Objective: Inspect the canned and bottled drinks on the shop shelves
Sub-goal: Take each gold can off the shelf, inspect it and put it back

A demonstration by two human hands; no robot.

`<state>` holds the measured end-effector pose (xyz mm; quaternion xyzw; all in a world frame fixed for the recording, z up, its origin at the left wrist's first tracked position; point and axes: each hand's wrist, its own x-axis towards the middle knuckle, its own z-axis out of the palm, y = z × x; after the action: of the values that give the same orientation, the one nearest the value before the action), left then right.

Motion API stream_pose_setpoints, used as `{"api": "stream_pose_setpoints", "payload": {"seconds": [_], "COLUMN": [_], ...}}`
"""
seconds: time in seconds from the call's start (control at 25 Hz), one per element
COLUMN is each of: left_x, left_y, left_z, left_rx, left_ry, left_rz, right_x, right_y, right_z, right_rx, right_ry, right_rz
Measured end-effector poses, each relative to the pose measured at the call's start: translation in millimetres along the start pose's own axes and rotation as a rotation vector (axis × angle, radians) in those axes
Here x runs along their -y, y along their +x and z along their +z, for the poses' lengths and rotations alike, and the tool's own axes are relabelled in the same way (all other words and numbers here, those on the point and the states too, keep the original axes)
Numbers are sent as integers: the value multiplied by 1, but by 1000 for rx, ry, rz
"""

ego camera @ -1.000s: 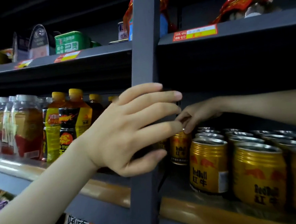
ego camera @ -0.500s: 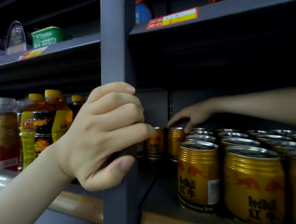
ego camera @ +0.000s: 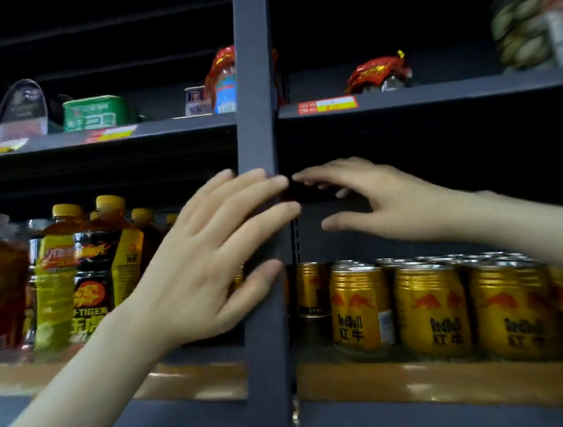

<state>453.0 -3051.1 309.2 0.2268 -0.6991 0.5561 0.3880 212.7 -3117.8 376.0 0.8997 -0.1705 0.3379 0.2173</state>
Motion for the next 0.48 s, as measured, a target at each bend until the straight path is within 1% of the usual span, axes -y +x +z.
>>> {"api": "stream_pose_setpoints", "payload": {"seconds": [0.04, 0.12, 0.16, 0.2, 0.28, 0.32, 0.4, 0.48], "left_x": [7, 28, 38, 51, 82, 97, 120, 129], "left_y": [-12, -44, -57, -74, -102, -114, -132, -145], "left_z": [-10, -27, -38, -47, -61, -65, -64, -53], "left_rx": [-28, -46, -32, 10, 139, 176, 245, 281], "left_ry": [42, 175, 225, 274, 320, 337, 326, 287], "left_rz": [-39, -203, -235, -251, -239, -237, -237, -240], "right_x": [24, 73, 95, 116, 147, 157, 165, 154], "right_y": [-8, -13, -11, -1, 32, 51, 83, 104], "right_z": [-1, 1, 6, 18, 51, 68, 101, 129], "right_rx": [-142, -408, -482, -497, -407, -333, -185, -46], "right_ry": [-59, -214, -297, -366, -426, -412, -389, -432], "right_rz": [-23, -125, -174, -200, -190, -129, 91, 322]}}
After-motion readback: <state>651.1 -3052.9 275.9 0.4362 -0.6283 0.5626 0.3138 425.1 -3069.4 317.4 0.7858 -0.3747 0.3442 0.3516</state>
